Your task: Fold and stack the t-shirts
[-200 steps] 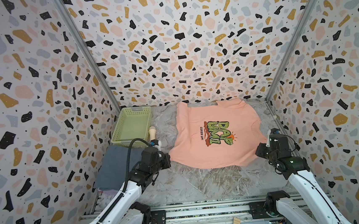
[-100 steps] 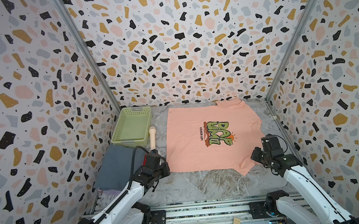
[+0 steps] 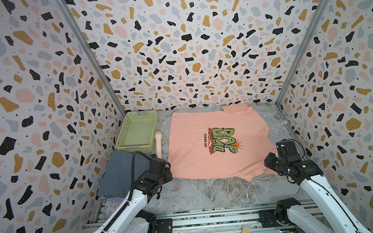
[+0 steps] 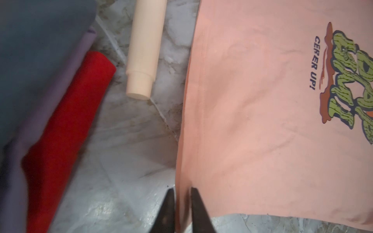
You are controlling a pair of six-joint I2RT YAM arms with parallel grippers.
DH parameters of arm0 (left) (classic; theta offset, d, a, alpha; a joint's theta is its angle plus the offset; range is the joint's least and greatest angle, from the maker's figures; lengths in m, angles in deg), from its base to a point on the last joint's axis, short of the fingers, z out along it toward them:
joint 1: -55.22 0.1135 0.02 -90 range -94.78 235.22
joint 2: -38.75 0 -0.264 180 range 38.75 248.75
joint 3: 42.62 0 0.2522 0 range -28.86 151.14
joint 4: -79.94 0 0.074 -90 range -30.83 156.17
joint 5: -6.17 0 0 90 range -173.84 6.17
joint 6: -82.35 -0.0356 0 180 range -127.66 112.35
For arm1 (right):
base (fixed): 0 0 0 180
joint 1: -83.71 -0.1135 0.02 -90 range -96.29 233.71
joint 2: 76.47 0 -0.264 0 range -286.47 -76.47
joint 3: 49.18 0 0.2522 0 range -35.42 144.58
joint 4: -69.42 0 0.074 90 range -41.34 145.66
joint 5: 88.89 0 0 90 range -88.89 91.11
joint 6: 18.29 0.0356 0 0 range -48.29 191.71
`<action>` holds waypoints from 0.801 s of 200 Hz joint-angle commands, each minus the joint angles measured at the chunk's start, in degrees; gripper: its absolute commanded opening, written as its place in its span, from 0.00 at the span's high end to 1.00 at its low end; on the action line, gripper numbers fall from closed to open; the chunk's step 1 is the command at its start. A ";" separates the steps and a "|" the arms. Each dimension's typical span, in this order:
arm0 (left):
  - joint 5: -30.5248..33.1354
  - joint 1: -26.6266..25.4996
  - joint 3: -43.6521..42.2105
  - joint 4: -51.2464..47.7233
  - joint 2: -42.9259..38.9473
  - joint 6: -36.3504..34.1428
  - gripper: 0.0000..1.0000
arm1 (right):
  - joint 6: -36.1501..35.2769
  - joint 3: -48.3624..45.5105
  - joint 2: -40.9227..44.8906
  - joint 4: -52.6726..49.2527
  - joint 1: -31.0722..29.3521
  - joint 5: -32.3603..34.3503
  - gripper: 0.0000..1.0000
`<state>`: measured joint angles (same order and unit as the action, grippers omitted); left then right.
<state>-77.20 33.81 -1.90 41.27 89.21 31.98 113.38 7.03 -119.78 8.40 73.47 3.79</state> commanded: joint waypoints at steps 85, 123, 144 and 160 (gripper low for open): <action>-4.90 -3.75 7.29 9.86 3.49 -4.31 0.45 | -0.97 -6.26 2.84 11.55 -10.29 -14.09 0.47; -8.67 -5.45 9.64 15.49 6.55 -6.19 0.36 | 1.81 -12.84 -1.71 16.45 -23.98 -5.84 0.32; -8.84 -5.49 10.60 17.12 6.94 -6.76 0.31 | 1.33 -13.80 -5.42 17.68 -26.72 -3.86 0.27; -8.83 -5.49 11.40 17.87 7.24 -7.11 0.29 | 0.36 -15.47 -7.66 20.29 -27.59 -4.43 0.27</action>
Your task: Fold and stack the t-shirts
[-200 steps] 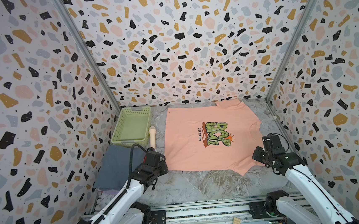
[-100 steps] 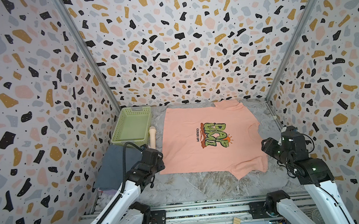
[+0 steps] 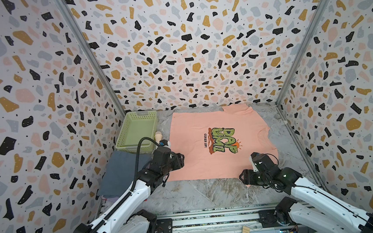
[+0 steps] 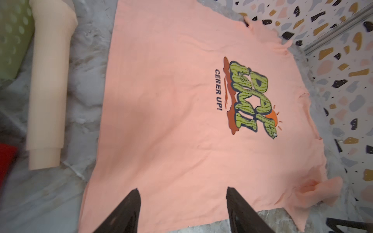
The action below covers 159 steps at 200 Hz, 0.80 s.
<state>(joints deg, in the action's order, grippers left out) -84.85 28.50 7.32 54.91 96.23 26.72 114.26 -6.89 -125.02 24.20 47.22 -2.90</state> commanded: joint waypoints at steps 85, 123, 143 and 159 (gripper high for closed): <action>0.13 -0.17 4.55 3.53 -1.09 -3.67 0.27 | 1.14 -6.62 -7.68 10.24 -3.42 -1.43 0.26; 2.42 -0.17 5.66 2.78 -2.60 -4.00 0.26 | 4.79 -3.70 -10.90 10.48 -7.76 -4.07 0.27; 3.32 -0.17 7.43 1.35 -3.50 -4.62 0.26 | 4.62 -1.50 -12.35 12.77 -9.62 -6.89 0.27; 4.49 -0.19 7.68 1.16 -4.58 -4.57 0.25 | 2.47 0.80 -14.22 14.57 -10.04 -9.05 0.27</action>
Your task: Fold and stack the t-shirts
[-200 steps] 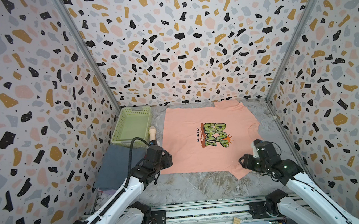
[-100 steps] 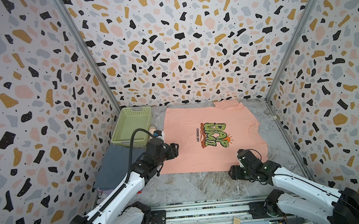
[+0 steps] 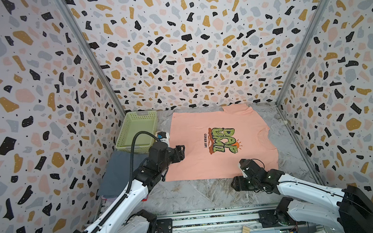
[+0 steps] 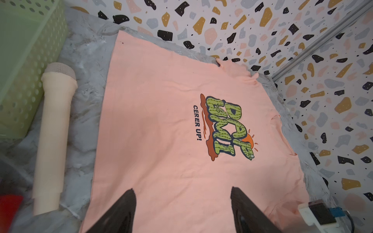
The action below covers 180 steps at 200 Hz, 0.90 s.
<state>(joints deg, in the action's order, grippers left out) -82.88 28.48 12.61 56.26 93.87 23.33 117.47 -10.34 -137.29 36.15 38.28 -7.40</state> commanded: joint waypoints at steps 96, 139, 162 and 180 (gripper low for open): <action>-0.37 -0.20 1.18 0.72 -1.07 0.31 0.24 | -8.93 19.09 4.60 -12.66 6.81 7.18 0.26; -1.68 -0.15 0.83 2.09 0.82 0.26 0.23 | -7.28 12.38 7.57 -19.60 6.75 7.00 0.25; -2.70 -0.17 0.60 2.71 1.57 0.21 0.23 | -6.65 8.15 8.46 -17.43 6.73 6.79 0.23; -2.88 -0.18 0.30 3.06 1.99 -0.01 0.23 | -5.17 4.75 8.42 -11.91 6.71 5.87 0.21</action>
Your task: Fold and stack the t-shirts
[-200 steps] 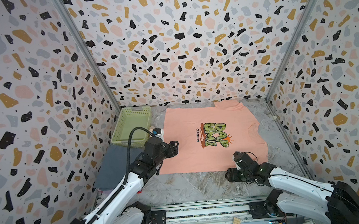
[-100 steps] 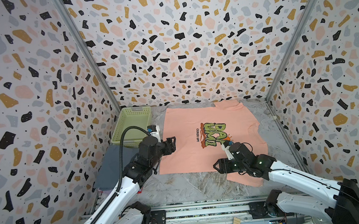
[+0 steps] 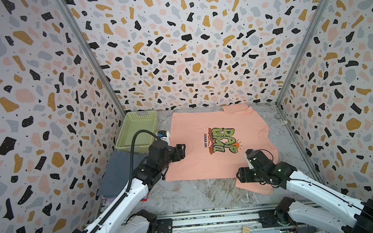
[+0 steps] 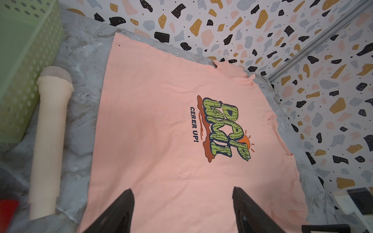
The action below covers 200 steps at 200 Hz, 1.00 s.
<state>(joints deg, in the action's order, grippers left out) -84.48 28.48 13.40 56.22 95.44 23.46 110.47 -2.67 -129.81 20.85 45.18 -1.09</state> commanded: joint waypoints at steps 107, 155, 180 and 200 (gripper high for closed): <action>-1.27 -0.15 1.07 4.60 3.47 -0.65 0.22 | -1.78 7.26 -9.60 15.32 -3.32 -11.03 0.21; -1.03 -0.15 0.65 4.95 3.28 -0.63 0.22 | -3.75 9.72 -7.75 2.32 2.65 -3.57 0.21; -1.67 -0.15 0.54 4.78 3.72 -1.01 0.14 | -0.74 5.71 -4.26 1.40 2.62 -4.75 0.20; -3.26 -0.15 0.54 4.99 4.31 -1.29 0.00 | 1.33 1.90 -2.21 1.69 2.26 -5.97 0.12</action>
<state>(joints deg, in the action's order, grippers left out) -85.79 28.48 13.40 58.86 99.26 23.02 109.56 2.84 -134.75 26.82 47.96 -7.01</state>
